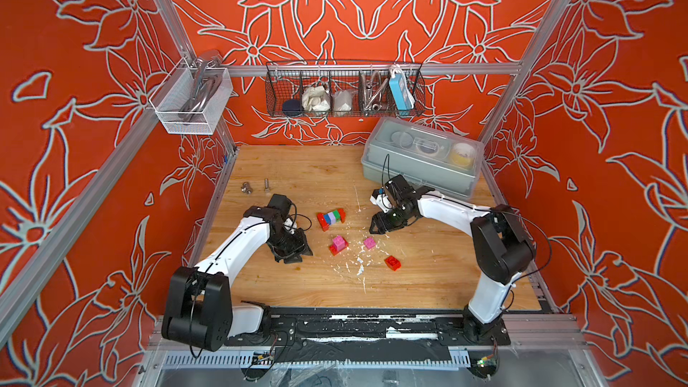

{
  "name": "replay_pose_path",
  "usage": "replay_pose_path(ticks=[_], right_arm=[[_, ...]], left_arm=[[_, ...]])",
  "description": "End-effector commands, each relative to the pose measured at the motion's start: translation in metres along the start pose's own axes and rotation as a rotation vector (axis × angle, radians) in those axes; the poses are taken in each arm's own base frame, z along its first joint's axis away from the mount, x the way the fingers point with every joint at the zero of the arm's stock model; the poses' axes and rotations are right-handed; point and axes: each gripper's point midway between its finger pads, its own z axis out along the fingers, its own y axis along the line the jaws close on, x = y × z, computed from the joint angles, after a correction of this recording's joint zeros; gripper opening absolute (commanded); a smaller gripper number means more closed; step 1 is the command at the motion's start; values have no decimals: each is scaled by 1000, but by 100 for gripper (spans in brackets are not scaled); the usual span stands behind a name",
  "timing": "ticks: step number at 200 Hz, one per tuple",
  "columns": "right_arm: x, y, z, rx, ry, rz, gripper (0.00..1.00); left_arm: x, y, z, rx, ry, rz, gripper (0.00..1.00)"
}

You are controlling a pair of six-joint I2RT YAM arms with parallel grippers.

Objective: Assemble the number 1 with lego
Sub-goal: Adjust the lego brick at the center of the board.

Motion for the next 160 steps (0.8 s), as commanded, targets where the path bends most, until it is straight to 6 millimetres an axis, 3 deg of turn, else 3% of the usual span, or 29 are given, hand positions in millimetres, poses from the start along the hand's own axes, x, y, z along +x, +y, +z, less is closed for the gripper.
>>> replay_pose_path(ticks=[1,35,82,160], right_arm=[[15,-10,-12,179,3,19,68],[24,3,-10,239,36,-13,75],[26,18,6,251,70,-28,61],[22,26,25,275,94,-43,58]], left_arm=[[-1,0,-4,3,-14,16,40],[-2,-1,0,10,-6,6,40],[-3,-1,1,10,-8,7,40],[-2,-1,2,13,-5,10,40]])
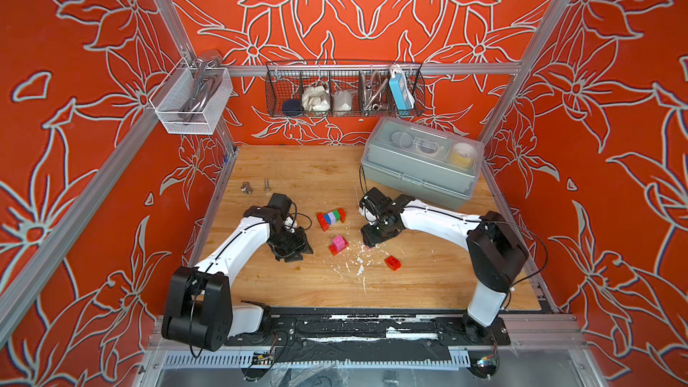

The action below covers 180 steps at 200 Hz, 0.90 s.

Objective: Assemble the number 1 with lego
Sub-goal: Adjust the lego brick at the center of the board, then pick up the lego brick from the center of the board.

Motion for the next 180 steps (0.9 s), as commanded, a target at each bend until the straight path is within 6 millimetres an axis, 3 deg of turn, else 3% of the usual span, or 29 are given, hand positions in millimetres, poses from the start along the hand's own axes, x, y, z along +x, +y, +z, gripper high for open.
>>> replay_pose_path(ticks=[1,75,100,153,180], right_arm=[[-2,-2,6,44,16,9,58],[1,-3,26,72,60,11,50],[1,-5,27,88,62,9,39],[-2,4,-4,63,48,7,28],[-10,23,-26,1,31,5,28]], left_arm=[[2,2,2,1,13,-1,40],[3,2,3,4,23,4,40],[3,2,4,6,28,5,40],[1,-2,5,24,29,17,40],[-4,-6,6,36,26,30,40]])
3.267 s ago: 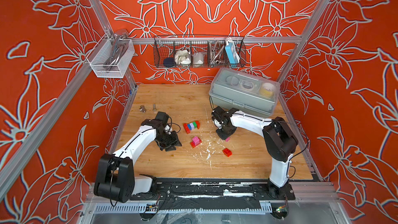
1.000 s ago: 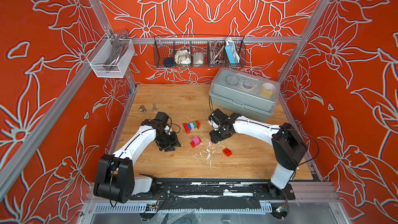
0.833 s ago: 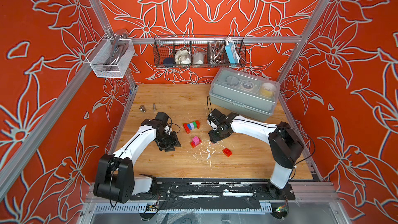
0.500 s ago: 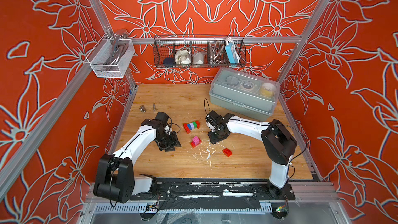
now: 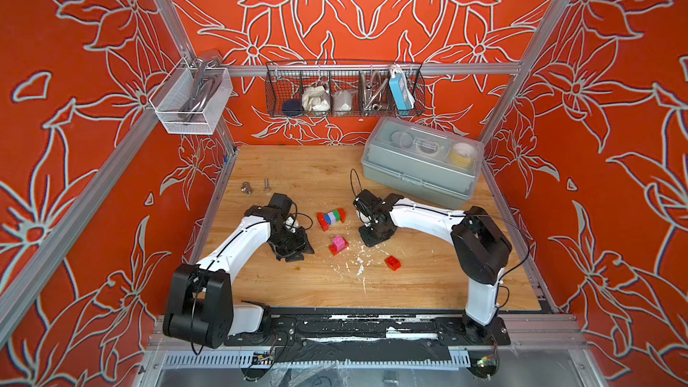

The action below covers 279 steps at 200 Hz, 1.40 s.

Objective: Assemble the number 1 with lego
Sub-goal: Pick up the lego brick from the center of the board.

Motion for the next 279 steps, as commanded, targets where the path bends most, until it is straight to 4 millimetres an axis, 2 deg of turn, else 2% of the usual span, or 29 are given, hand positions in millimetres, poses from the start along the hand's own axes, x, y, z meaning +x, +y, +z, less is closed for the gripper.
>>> replay_pose_path(ticks=[1,39,75,106,170,244,279], right_arm=[[-6,20,-36,-58,-32,-7,27],[-21,45,-49,-104,-44,-35,28],[-30,76,-44,-187,-50,-69,28],[-36,90,-38,-209,-42,-89,28],[-42,96,-25,-220,-24,-118,28],[-46,100,-40,-210,-39,-155,28],[-42,101,-37,-188,-23,-176,28]], left_arm=[[-4,-3,2,19,6,18,40],[-10,-7,10,37,27,28,40],[-11,-7,14,41,41,43,40],[-9,-8,16,52,49,48,40],[-9,-7,16,56,39,45,40],[-9,-7,16,59,39,48,40],[-10,-8,17,62,37,48,40]])
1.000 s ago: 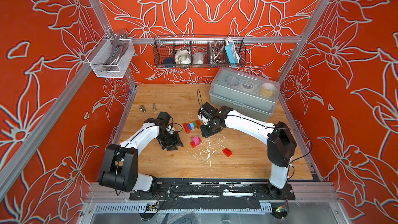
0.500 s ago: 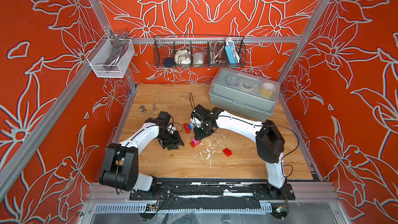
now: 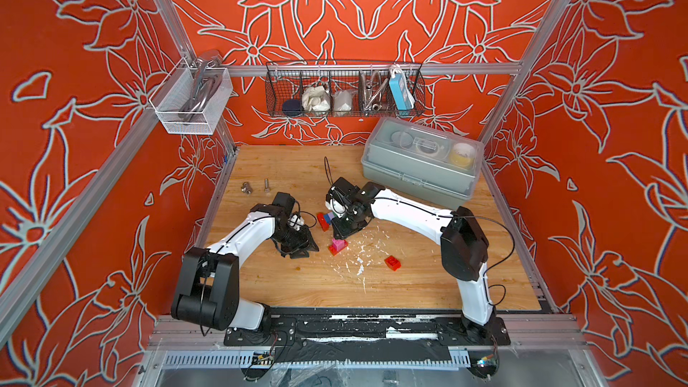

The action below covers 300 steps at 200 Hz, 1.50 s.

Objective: Assemble the number 1 with lego
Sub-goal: Pick up the lego brick from the center of the board, then assemble the lego brick with the lego brick.

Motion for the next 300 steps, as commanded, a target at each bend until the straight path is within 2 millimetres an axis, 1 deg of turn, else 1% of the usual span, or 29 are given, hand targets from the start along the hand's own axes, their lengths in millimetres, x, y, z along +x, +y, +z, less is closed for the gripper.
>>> replay_pose_path(ticks=[1,57,89,117,145,169,176,178,184,220,245,273,279,300], right_arm=[[6,0,0,31,30,-28,28],[11,5,10,31,67,-41,29],[11,3,16,50,80,-40,29],[14,-3,19,93,97,-43,29],[19,-2,22,126,113,-55,29],[24,-4,23,192,137,-71,29],[22,-4,25,212,136,-74,29],[27,-6,24,224,156,-72,29],[29,-7,24,237,168,-71,28],[38,-14,39,282,217,-5,26],[41,-13,49,259,206,36,25],[49,-15,56,260,234,48,23],[44,-13,60,247,211,46,22],[44,-13,66,239,216,75,21]], left_arm=[[2,1,0,10,5,3,40],[3,1,0,13,5,3,40],[3,0,-1,16,3,5,40],[3,-1,-2,20,-4,10,40],[4,-3,-3,28,-5,15,40],[4,-5,-3,38,-4,17,40],[4,-5,-3,42,-5,20,39],[4,-6,-3,43,-4,21,40],[4,-6,-3,45,-2,20,40],[6,-6,-4,48,4,21,39],[8,-8,-6,58,-1,29,39],[9,-10,-7,67,-3,31,40],[9,-10,-7,67,-2,32,40],[9,-10,-6,72,5,30,39]])
